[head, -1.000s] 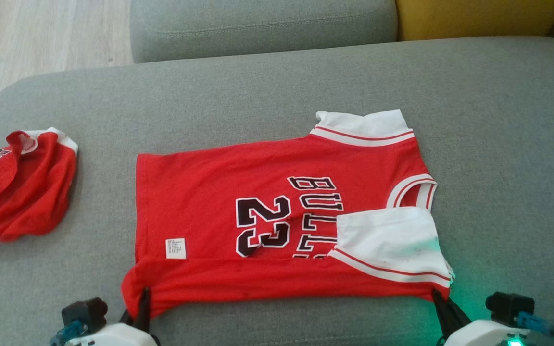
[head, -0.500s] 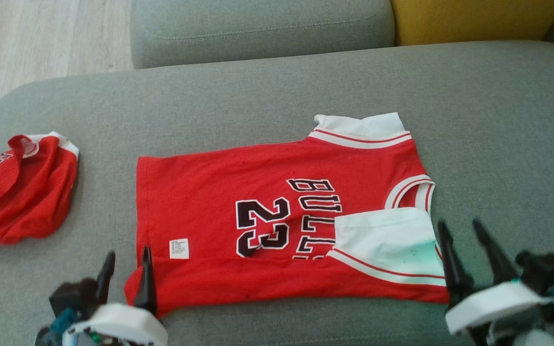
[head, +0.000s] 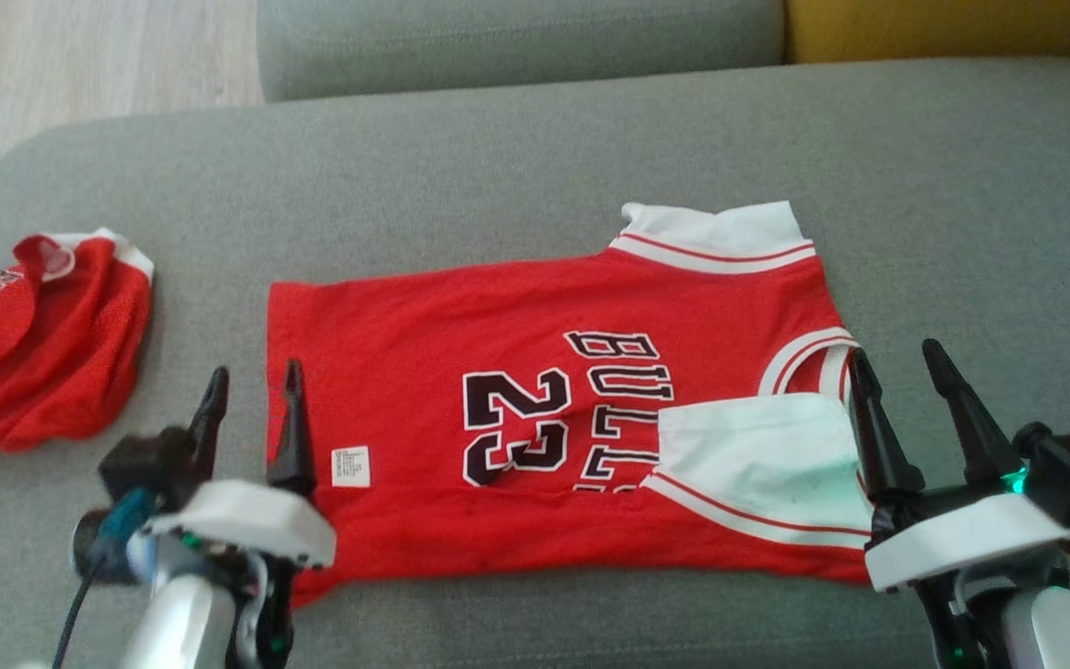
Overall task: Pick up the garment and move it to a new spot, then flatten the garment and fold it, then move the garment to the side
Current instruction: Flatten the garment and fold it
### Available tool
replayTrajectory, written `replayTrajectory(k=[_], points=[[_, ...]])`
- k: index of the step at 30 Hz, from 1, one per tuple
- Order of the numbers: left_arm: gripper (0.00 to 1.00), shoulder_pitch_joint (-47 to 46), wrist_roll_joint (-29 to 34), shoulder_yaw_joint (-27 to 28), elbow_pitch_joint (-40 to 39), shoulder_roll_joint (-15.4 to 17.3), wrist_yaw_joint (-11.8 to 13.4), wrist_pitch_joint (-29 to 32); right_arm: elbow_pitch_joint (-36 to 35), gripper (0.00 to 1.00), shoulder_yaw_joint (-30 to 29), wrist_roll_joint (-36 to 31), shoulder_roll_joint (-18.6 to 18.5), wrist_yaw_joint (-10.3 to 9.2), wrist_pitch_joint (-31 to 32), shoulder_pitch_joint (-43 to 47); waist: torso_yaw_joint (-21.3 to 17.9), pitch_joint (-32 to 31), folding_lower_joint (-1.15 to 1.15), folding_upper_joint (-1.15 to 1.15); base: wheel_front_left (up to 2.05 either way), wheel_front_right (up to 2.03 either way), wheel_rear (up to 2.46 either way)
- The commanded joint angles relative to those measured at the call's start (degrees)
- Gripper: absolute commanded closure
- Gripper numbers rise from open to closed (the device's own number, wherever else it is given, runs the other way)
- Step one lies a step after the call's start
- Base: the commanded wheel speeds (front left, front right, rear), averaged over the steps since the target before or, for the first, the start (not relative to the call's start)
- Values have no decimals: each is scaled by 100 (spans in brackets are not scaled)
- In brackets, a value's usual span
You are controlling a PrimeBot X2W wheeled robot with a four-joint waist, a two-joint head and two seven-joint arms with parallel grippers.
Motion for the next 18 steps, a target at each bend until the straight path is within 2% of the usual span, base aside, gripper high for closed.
replayTrajectory(k=[1, 7, 8, 11, 18], points=[[0, -493, -21, 141, -53, 30, -55, 25, -238, 0, 109, 23, -67, -5, 12, -260, 18, 142, 0, 0, 0, 0, 0], [0, -1618, -146, 74, 982, -1, -337, 269, -198, 0, 219, 100, -53, -5, 19, -509, -26, 599, 0, 0, 0, 0, 0], [0, -2033, -217, 113, 1473, 15, -432, 333, -157, 0, 289, 121, -54, -5, -3, -609, -73, 730, 0, 0, 0, 0, 0], [0, -2623, -320, 204, 2257, 80, -553, 396, -84, 0, 411, 159, -55, -5, -48, -749, -174, 911, 0, 0, 0, 0, 0], [0, -3570, -477, 377, 3926, 218, -636, 451, 150, 0, 603, 273, -36, -5, -164, -974, -394, 1162, 0, 0, 0, 0, 0]])
